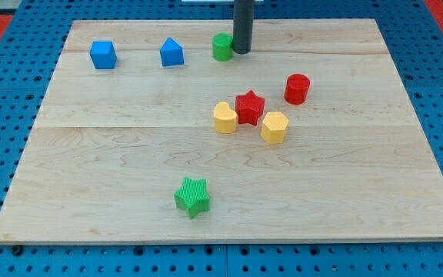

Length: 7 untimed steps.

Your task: Place arm parallel to the yellow heart

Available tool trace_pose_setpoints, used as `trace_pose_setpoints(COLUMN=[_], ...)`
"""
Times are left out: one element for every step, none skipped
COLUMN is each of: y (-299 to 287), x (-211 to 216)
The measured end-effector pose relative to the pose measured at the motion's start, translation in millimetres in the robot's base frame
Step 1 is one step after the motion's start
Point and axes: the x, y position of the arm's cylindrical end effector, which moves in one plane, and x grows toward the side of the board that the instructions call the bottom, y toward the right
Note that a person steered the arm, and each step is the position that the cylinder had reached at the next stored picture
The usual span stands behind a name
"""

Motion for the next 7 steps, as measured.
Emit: trace_pose_setpoints(y=[33.4,2.2,-19.3,-18.1,44.2,58.9,-0.5], x=[-20.6,-25.3,-21.4,-7.3,-5.1,18.3,55.3])
